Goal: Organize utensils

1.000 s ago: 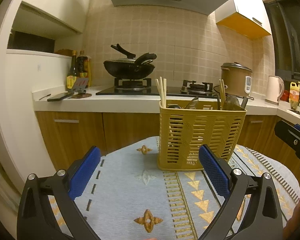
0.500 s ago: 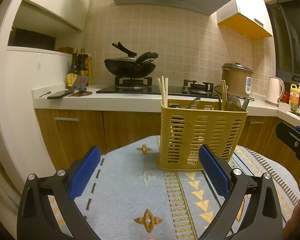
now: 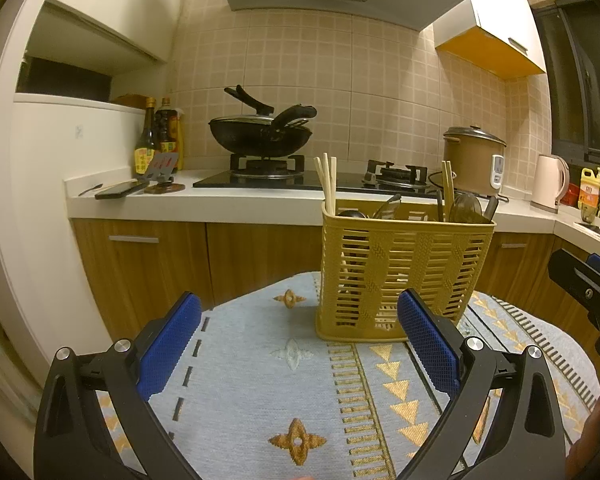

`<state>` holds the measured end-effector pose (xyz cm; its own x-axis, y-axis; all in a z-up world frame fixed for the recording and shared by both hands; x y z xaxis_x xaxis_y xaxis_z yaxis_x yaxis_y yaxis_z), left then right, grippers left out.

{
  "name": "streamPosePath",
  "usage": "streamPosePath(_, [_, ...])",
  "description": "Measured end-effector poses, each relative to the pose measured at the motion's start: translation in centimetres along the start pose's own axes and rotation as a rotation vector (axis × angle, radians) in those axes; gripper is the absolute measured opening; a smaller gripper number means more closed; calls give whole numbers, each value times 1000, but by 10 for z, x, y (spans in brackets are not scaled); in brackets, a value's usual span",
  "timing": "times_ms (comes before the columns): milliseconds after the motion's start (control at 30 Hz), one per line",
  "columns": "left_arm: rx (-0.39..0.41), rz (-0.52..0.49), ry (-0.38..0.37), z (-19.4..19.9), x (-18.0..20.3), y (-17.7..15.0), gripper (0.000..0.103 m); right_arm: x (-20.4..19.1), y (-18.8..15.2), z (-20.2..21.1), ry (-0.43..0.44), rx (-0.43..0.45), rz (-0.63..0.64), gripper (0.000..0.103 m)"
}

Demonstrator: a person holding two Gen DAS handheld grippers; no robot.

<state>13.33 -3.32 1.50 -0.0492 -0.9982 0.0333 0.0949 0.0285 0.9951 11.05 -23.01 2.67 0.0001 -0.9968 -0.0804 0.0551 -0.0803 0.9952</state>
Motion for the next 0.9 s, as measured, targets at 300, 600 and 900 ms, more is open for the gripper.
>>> streamPosePath(300, [-3,-3,-3,0,1,1,95,-1,0,0,0,2,2,92])
streamPosePath(600, [-4,8,-1,0,0,1,95,-1,0,0,1,2,2,94])
streamPosePath(900, [-5,7,5,0,0,0,95,-2,-1,0,4,0,8,94])
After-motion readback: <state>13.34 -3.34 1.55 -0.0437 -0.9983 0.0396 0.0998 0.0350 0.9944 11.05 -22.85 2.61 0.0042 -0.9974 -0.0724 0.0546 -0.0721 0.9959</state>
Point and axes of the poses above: each gripper's, at about its wrist camera, not at the fingertips, and z roughly against the way its jaws point, x to its right, y to its top, the point moved 5 cm from there along -z, roughly the way its jaws point, and after that the axes turned 12 degrees about x, right-handed, at the moved point
